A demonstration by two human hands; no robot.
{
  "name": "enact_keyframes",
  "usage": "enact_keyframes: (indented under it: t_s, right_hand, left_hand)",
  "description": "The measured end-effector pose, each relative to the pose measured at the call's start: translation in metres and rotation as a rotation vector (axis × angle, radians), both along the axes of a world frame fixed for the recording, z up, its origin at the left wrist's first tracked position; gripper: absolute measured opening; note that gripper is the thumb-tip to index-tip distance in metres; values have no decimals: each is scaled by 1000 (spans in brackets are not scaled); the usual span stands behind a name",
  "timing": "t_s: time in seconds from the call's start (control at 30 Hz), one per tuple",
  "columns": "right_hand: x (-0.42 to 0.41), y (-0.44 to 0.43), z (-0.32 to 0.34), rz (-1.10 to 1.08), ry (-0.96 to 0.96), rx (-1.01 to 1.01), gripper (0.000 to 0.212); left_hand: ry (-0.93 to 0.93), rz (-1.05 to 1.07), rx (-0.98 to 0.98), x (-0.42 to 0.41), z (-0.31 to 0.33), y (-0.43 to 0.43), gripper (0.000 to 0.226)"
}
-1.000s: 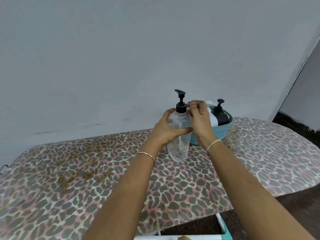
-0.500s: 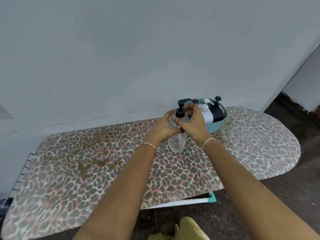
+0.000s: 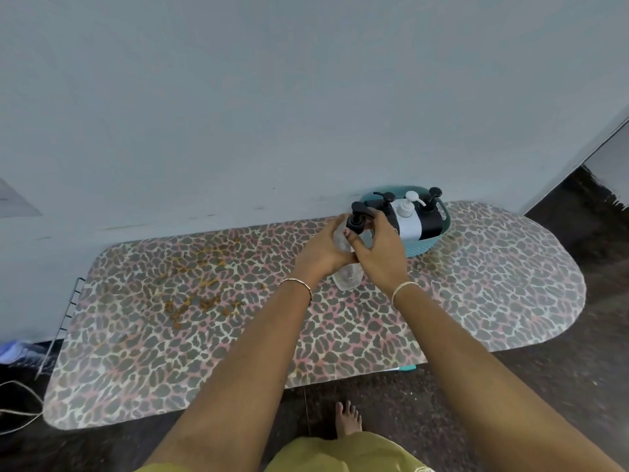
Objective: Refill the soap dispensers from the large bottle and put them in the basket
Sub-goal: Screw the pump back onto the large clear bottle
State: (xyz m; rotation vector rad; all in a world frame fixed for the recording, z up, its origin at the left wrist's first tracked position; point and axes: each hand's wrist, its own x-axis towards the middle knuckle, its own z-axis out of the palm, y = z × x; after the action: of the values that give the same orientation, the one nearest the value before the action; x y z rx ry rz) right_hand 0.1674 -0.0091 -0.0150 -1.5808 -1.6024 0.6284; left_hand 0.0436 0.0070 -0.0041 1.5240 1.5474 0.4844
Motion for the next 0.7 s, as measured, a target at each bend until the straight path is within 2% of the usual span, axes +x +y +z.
enact_keyframes:
  t_s: [0.1,0.3,0.4,0.53,0.7]
  right_hand:
    - [7,3,-5,86,-132,-5,30]
    - [12,9,1,2,120,-38,28]
    - [10,11,1,6,126,-62,36]
    - [12,6,-4,144,50,-65,47]
    - [15,3,-3,87,84,-81,40]
  left_hand:
    - [-22,8,-9,1,-2,2,91]
    - [-30,49,-10,5,-2,0,92]
    - [-35,52,-7,6,-2,0,92]
    - [-51,45,-17,5,-2,4,91]
    - [-53,46,-1,7,-2,3,92]
